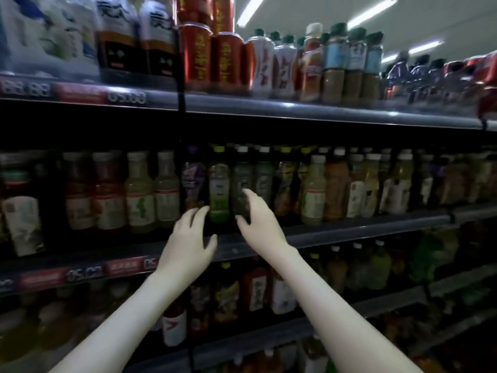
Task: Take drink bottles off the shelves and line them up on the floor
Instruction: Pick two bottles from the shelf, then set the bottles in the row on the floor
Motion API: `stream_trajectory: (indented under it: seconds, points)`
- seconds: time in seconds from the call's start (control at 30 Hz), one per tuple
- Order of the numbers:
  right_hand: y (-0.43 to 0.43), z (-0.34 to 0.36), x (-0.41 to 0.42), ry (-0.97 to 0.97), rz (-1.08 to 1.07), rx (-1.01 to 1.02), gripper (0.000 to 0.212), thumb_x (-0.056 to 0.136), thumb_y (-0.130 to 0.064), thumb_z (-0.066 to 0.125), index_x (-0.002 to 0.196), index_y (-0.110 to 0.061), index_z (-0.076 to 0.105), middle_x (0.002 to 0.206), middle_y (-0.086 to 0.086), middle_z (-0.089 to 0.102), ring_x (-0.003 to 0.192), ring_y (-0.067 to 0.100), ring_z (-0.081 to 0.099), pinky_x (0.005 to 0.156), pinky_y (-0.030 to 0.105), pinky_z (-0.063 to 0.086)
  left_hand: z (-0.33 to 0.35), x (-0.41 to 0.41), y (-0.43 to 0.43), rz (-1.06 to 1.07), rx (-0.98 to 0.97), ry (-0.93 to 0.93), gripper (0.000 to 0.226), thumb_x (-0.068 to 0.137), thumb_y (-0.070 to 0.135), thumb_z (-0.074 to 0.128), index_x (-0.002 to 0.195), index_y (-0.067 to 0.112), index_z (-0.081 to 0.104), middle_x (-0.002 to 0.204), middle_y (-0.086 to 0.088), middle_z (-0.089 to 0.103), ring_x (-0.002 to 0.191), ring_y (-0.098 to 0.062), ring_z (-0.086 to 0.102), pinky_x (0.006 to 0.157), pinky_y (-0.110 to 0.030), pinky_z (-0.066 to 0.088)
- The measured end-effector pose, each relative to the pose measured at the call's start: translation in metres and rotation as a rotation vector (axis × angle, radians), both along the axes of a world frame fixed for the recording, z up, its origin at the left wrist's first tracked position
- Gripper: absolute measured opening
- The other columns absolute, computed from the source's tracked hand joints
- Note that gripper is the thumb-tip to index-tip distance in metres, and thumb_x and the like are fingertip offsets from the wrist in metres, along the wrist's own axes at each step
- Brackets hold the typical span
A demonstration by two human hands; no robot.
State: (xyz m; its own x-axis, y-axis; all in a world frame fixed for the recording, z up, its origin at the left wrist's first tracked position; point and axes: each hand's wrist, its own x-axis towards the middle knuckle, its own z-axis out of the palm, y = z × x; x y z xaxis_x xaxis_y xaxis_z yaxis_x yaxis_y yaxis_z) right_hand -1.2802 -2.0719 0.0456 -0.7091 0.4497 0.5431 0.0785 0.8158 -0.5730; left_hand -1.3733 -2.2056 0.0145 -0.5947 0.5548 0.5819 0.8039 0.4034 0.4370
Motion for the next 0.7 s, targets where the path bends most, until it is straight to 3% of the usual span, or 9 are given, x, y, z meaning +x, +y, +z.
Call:
stream_trajectory:
  seconds: [0.2, 0.3, 0.4, 0.5, 0.7]
  points:
    - [0.139, -0.012, 0.103, -0.028, -0.087, -0.045, 0.061, 0.097, -0.020, 0.051, 0.150, -0.022, 0.021, 0.151, -0.002, 0.032, 0.132, 0.015, 0.040, 0.095, 0.020, 0.035, 0.002, 0.088, 0.135, -0.113, -0.069, -0.105, 0.057, 0.097, 0.036, 0.047, 0.149, 0.030, 0.023, 0.149, 0.005, 0.032, 0.132, -0.015, 0.037, 0.092, -0.023, 0.039]
    - [0.187, -0.016, 0.129, -0.034, -0.099, -0.087, 0.062, 0.096, -0.018, 0.053, 0.150, -0.024, 0.022, 0.149, -0.002, 0.035, 0.130, 0.015, 0.042, 0.097, 0.023, 0.038, 0.005, 0.110, 0.183, -0.123, -0.104, -0.148, 0.060, 0.098, 0.035, 0.047, 0.150, 0.034, 0.018, 0.144, 0.002, 0.037, 0.115, -0.016, 0.051, 0.084, -0.027, 0.048]
    - [0.223, -0.014, 0.136, -0.022, -0.077, -0.101, 0.065, 0.096, -0.019, 0.054, 0.150, -0.027, 0.019, 0.151, -0.001, 0.032, 0.133, 0.016, 0.040, 0.101, 0.027, 0.037, 0.013, 0.110, 0.223, -0.115, -0.097, -0.165, 0.066, 0.097, 0.031, 0.049, 0.150, 0.038, 0.012, 0.139, -0.003, 0.040, 0.104, -0.020, 0.056, 0.083, -0.033, 0.052]
    - [0.250, -0.014, 0.130, -0.015, -0.035, -0.108, 0.068, 0.095, -0.020, 0.055, 0.151, -0.030, 0.016, 0.151, -0.001, 0.033, 0.133, 0.016, 0.041, 0.103, 0.030, 0.038, 0.018, 0.095, 0.259, -0.096, -0.067, -0.195, 0.073, 0.096, 0.032, 0.051, 0.150, 0.042, 0.003, 0.138, -0.010, 0.040, 0.106, -0.024, 0.054, 0.085, -0.033, 0.050]
    - [0.289, -0.019, 0.107, -0.048, 0.049, -0.083, 0.068, 0.096, -0.018, 0.054, 0.152, -0.030, 0.017, 0.152, -0.002, 0.031, 0.134, 0.016, 0.038, 0.110, 0.034, 0.036, 0.010, 0.062, 0.327, -0.149, 0.065, -0.329, 0.092, 0.083, 0.054, 0.057, 0.140, 0.050, -0.015, 0.135, -0.012, 0.049, 0.109, -0.028, 0.058, 0.092, -0.043, 0.051]
